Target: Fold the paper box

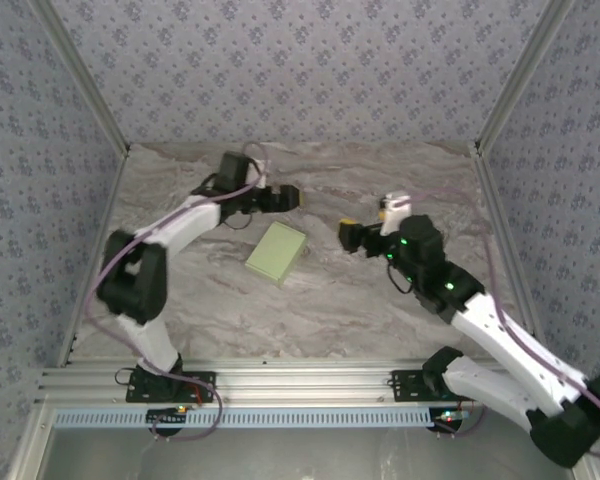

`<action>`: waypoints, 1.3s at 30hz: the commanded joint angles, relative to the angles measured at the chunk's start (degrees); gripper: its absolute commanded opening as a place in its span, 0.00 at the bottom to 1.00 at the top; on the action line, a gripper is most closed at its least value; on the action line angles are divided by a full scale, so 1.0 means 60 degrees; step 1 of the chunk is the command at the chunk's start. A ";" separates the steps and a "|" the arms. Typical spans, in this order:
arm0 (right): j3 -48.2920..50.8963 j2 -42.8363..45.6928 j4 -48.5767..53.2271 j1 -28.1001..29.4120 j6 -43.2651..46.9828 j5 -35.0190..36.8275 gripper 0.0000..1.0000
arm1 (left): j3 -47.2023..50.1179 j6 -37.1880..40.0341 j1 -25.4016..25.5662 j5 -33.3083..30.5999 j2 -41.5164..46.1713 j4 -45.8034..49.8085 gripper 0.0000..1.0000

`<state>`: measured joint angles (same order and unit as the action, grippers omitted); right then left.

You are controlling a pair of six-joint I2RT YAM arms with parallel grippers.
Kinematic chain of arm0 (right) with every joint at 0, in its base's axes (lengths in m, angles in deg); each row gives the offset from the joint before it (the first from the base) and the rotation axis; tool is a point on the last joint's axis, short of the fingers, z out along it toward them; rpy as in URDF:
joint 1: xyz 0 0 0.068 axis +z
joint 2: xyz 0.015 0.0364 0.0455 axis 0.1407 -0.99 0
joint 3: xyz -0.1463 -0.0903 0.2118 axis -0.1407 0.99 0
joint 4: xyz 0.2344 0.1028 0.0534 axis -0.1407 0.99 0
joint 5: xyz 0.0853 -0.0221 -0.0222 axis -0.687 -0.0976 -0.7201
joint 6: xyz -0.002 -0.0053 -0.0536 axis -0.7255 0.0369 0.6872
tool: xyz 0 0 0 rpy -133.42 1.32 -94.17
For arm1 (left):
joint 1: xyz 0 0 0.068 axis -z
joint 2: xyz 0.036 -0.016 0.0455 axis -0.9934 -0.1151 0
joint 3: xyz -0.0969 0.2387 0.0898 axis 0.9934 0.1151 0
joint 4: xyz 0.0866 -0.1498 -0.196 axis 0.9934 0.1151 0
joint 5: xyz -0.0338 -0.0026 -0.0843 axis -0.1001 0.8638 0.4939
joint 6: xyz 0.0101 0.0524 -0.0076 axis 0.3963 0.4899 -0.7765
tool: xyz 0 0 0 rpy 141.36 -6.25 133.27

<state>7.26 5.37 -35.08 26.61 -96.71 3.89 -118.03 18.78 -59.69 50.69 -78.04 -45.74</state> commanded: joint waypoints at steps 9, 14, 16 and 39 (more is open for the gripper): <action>0.3356 0.0738 -0.2424 -0.3750 0.2289 0.1317 1.00 | 0.5553 0.0765 -0.0292 -0.7418 0.7403 0.0191 0.99; 0.4856 0.0049 -0.4493 -0.4268 0.2119 0.0627 1.00 | 0.8483 0.2746 -0.0438 -0.8089 0.9274 -0.1275 0.99; 0.5236 -0.0459 -0.5341 -0.4287 0.2213 0.0835 1.00 | 0.8800 0.3604 -0.0610 -0.7536 0.9752 -0.1536 0.99; 0.4736 -0.6415 -1.0706 -0.5459 0.3290 -0.0603 1.00 | 0.9265 0.3837 -0.4108 -0.2935 0.4015 -0.8773 0.99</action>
<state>35.47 -32.36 -94.25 -6.13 -77.89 1.57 -59.78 41.45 -84.04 29.91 -52.38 -92.23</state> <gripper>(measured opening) 0.999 0.993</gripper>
